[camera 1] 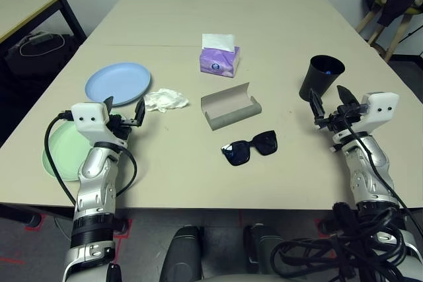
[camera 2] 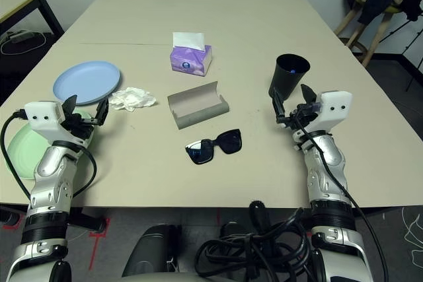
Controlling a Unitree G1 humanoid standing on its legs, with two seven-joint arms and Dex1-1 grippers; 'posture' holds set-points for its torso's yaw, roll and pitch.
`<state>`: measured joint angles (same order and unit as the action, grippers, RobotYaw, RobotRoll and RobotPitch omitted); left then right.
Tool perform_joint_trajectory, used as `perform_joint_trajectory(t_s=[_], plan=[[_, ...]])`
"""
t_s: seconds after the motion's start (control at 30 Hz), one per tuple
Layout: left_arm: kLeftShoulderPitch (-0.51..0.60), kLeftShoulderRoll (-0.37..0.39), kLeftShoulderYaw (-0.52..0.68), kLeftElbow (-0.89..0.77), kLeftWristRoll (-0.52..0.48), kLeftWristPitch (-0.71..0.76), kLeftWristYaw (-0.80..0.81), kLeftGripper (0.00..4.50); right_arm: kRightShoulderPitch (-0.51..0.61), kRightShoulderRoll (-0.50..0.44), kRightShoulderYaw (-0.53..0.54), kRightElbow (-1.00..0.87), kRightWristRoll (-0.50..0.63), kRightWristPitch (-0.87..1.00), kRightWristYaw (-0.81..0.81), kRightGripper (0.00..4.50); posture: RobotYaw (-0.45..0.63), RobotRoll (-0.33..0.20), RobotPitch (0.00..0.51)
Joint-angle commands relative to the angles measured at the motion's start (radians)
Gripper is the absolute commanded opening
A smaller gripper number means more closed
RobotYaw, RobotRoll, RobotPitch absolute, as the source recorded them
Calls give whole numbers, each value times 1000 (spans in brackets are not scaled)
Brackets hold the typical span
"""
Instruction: Organize and tidy the items on the table.
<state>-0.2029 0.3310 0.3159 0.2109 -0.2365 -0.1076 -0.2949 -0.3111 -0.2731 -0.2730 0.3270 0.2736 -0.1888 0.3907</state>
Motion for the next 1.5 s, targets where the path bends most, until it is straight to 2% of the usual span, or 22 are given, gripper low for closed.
perform_joint_trajectory(t_s=[0.03,0.37,0.57,0.77,0.9,1.13,1.5], plan=[[21,10,11,-8,-7,-7,-3,4500,-9,-5,0,21,0,-10,-3,4472,102,0,56],[18,16,17,-5,-6,-7,-4,4500,-21,-1,-5,31,-1,7,-56,4472,99,0,52],[9,21,14,-4,-6,-5,-8,4500,-24,-24,16,24,22,4,41,4472,99,0,49],[-1,32,14,0,-6,-4,-17,4500,-20,-74,69,3,87,22,276,4472,103,0,49],[1,41,12,-6,-7,2,-27,4500,-16,-124,143,-26,122,16,507,4472,105,0,48],[13,52,10,-22,-3,17,-33,4500,-10,-198,260,-93,148,34,808,4472,117,0,49],[26,59,9,-44,-4,34,-41,4500,-20,-275,338,-118,151,7,1073,4472,129,0,52]])
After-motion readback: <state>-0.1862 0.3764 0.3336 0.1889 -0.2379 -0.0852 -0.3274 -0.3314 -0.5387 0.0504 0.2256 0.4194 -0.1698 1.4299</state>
